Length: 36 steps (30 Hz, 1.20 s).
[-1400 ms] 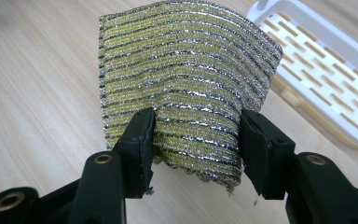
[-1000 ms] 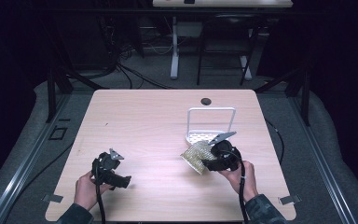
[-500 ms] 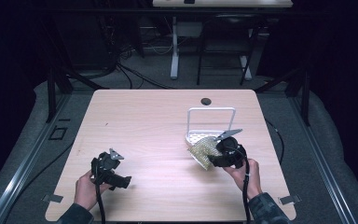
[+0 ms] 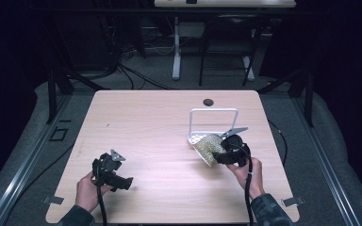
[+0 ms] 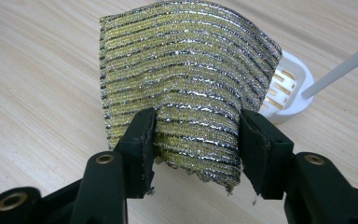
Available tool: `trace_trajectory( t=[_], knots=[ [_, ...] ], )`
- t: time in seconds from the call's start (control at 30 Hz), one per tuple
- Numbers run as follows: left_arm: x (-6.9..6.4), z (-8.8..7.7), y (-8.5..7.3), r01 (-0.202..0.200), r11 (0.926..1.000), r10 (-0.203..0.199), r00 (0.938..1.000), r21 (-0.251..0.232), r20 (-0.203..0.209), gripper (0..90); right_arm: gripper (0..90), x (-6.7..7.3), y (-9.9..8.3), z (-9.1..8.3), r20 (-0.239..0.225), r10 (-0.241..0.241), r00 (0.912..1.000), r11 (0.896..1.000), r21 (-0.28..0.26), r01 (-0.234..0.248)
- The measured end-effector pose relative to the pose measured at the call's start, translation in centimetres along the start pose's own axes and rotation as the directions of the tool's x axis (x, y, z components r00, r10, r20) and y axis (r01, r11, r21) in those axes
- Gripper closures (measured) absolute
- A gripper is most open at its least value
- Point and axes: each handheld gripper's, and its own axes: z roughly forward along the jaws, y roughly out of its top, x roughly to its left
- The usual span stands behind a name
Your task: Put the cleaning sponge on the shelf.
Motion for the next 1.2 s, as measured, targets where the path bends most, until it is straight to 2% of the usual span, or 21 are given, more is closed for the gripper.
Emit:
trace_trajectory(
  t=[0.47,0.77,0.97,1.13,1.2],
  knots=[
    [-0.1,0.1,0.0,-0.003,1.0,0.003,1.0,-0.003,-0.002,1.0,47.8,-0.6,0.6,1.4,0.055,0.048,0.9973,0.999,-0.004,-0.048],
    [-0.2,0.2,0.1,-0.011,0.9999,0.011,0.9999,0.01,0.001,1.0,47.2,-0.5,1.5,2.7,0.102,0.046,0.9937,0.999,-0.003,-0.046],
    [-0.1,0.1,0.1,-0.007,1.0,0.007,1.0,0.006,0.004,1.0,46.7,-0.4,2.3,3.5,0.111,0.056,0.9922,0.998,0.0,-0.056],
    [0.0,0.2,0.0,-0.008,0.9999,0.008,0.9999,0.006,0.008,1.0,46.3,-0.5,2.8,4.0,0.159,0.069,0.9848,0.998,-0.001,-0.07],
    [0.0,0.1,0.0,-0.011,0.9999,0.011,0.9999,0.005,0.007,1.0,45.9,-0.7,3.0,4.2,0.165,0.078,0.9833,0.997,0.002,-0.079]
  ],
)
